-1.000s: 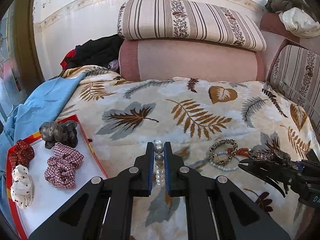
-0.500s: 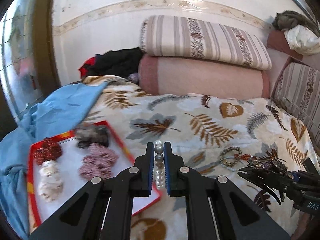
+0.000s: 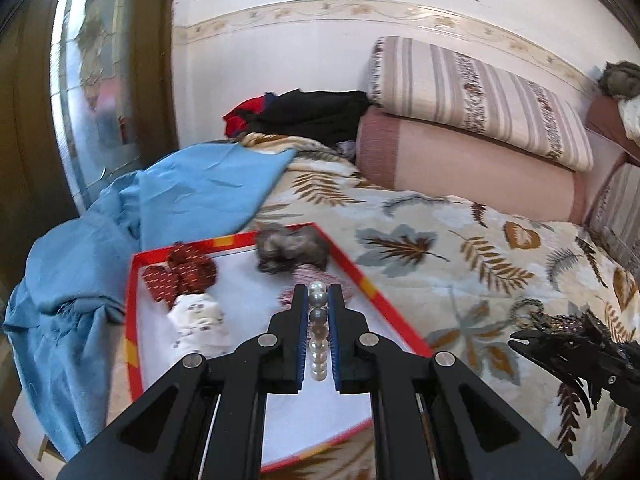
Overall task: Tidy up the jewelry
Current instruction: 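Carry the pearl bracelet with the left tool while the right tool carries the clip to the box, then lower and open the left tool on the pearls while the right tool releases the clip, then move both open tools back to the bracelets on the bedspread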
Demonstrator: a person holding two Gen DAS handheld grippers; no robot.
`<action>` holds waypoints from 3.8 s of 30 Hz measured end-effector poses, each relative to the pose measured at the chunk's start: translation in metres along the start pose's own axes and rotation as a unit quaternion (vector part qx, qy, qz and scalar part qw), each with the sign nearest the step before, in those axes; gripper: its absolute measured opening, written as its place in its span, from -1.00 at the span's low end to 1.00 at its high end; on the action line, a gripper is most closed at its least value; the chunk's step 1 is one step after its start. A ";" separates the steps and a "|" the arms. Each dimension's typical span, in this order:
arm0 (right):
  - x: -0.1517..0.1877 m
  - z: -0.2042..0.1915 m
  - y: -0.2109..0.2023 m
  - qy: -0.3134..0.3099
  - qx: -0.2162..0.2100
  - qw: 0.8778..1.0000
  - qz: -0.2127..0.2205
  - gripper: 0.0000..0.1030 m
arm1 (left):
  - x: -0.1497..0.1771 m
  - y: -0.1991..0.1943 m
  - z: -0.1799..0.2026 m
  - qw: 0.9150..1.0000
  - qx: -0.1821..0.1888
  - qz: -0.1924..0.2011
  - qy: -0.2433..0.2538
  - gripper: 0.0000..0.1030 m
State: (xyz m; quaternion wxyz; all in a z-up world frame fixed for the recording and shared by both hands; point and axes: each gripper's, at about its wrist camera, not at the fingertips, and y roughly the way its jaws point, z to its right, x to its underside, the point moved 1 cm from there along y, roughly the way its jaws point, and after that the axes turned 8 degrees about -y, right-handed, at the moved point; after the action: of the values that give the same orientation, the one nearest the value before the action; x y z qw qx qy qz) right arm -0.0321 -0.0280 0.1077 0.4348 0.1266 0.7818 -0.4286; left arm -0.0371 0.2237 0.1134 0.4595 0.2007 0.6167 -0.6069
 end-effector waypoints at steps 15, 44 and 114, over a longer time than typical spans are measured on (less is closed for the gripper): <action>-0.017 -0.057 0.059 -0.033 -0.033 0.998 -0.032 -0.23 | 0.002 0.016 -0.051 0.999 -0.032 -0.020 -0.022 -0.82; -0.017 -0.070 0.160 -0.044 -0.015 0.993 -0.108 -0.23 | 0.024 0.063 -0.068 0.992 -0.057 -0.104 -0.031 -0.82; -0.033 -0.060 0.152 -0.036 -0.009 0.995 -0.091 0.06 | 0.016 0.059 -0.070 0.993 -0.066 -0.086 -0.043 -0.03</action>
State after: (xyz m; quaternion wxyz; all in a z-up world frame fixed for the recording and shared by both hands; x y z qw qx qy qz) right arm 0.0400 0.1155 0.0638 0.4234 0.0354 0.7774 -0.4638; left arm -0.0201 0.2952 0.0556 0.4443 0.0901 0.6498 -0.6101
